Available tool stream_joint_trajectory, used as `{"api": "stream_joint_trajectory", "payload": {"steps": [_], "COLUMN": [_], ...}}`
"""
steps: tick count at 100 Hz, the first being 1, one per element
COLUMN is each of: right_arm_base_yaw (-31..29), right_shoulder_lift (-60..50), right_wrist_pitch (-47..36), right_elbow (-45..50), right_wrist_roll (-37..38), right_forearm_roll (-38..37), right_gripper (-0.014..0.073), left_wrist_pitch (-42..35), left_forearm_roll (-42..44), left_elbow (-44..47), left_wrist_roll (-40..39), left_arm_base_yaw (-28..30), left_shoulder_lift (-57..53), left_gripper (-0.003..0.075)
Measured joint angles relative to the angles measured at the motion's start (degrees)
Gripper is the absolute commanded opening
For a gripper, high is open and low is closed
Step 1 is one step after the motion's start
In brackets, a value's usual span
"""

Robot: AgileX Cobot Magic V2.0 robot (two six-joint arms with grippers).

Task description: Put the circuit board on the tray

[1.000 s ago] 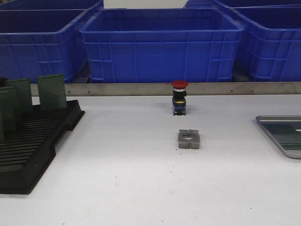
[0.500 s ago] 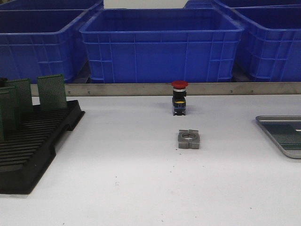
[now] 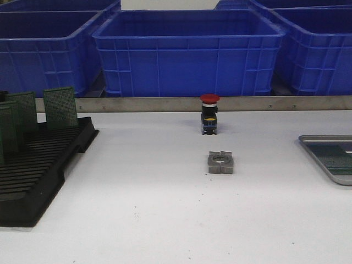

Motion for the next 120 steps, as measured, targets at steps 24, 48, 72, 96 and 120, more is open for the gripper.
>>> {"api": "stream_joint_trajectory", "payload": {"steps": [24,48,72,96,120], "right_arm_base_yaw": [0.0,0.0,0.0,0.0,0.0], "right_shoulder_lift": [0.0,0.0,-0.5,-6.1,-13.1], "right_wrist_pitch": [0.0,0.0,-2.1,-3.8,-11.3], "right_elbow": [0.0,0.0,1.0,5.0,12.9], "right_wrist_roll": [0.0,0.0,1.6,30.5,52.8], "right_forearm_roll": [0.0,0.0,-1.6,-28.5,-49.5], "right_gripper": [-0.0067,-0.0067,-0.0067,-0.0067,-0.0067], "left_wrist_pitch": [0.0,0.0,0.0,0.0,0.0], "left_forearm_roll": [0.0,0.0,0.0,0.0,0.0], "left_elbow": [0.0,0.0,0.0,0.0,0.0], "left_wrist_roll": [0.0,0.0,0.0,0.0,0.0], "left_arm_base_yaw": [0.0,0.0,0.0,0.0,0.0], "left_shoulder_lift": [0.0,0.0,0.0,0.0,0.0], "left_gripper": [-0.0019,-0.0019,-0.0019,-0.0019,-0.0019]}}
